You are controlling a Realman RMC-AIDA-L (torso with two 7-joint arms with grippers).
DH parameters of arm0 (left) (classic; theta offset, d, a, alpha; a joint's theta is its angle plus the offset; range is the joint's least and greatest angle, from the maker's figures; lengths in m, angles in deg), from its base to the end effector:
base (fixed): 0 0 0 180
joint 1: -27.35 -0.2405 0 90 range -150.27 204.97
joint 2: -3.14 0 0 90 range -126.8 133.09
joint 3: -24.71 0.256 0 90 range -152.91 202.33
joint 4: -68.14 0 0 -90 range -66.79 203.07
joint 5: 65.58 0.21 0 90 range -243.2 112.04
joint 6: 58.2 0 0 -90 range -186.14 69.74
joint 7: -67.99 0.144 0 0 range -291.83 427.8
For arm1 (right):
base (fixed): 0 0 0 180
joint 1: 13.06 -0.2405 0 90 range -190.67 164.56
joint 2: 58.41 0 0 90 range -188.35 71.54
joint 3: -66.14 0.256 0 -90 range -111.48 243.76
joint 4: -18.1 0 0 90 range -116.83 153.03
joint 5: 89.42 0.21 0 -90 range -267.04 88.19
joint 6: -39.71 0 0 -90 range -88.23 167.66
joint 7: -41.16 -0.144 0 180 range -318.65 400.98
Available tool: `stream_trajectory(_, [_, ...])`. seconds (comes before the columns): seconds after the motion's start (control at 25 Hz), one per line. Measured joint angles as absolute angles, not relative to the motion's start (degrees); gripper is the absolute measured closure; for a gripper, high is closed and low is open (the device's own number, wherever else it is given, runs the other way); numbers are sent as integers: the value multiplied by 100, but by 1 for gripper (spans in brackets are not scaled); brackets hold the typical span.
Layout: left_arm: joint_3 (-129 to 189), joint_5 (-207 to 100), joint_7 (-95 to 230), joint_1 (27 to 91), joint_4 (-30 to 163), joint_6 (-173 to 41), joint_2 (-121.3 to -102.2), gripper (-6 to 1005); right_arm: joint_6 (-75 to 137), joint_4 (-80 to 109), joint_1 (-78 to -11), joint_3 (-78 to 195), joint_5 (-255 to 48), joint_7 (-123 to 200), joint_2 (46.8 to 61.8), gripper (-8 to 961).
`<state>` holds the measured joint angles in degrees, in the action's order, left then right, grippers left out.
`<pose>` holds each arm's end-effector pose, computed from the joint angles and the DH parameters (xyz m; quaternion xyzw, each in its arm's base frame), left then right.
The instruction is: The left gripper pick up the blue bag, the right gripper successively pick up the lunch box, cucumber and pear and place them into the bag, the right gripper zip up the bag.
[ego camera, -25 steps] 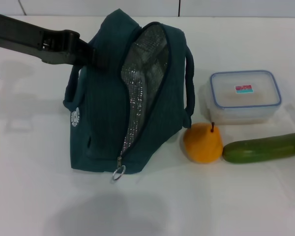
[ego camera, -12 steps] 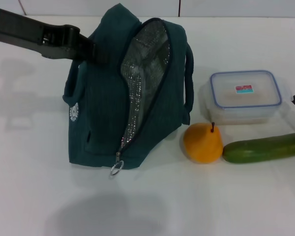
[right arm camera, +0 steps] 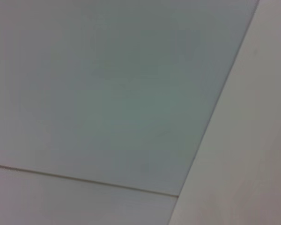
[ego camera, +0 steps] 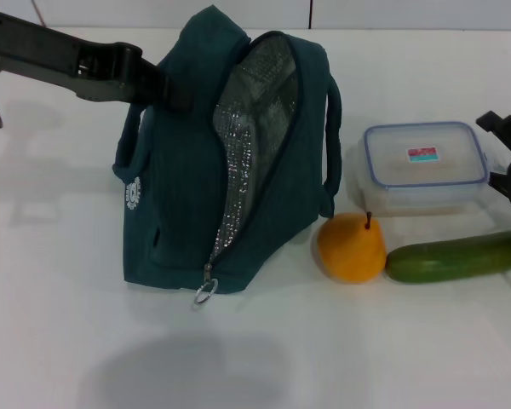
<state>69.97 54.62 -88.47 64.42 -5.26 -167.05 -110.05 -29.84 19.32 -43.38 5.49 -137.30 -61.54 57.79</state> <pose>-0.1656 0.3510 0.1072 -0.8463 -0.5163 -0.1249 0.0397 0.3218 0.3308 -0.0292 -0.5120 0.6732 0.5037 0.1758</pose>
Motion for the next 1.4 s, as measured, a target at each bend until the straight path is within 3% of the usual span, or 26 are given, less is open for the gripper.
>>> stream_trajectory(0.64, [6997, 5507, -8787, 6479, -516, -16646, -10998, 956, -2887, 1888, -4544, 445, -13733, -6246, 5778, 113])
stream_trajectory(1.08, [6997, 5505, -8747, 6478, -516, -16648, -10996, 956, -2901, 1673, -4499, 303, -13732, -6185, 5778, 234])
stream_trajectory(1.4, [6997, 5483, -8713, 6473, -516, -16655, -10988, 956, -2915, 1710, -4506, 304, -13731, -6184, 5778, 580])
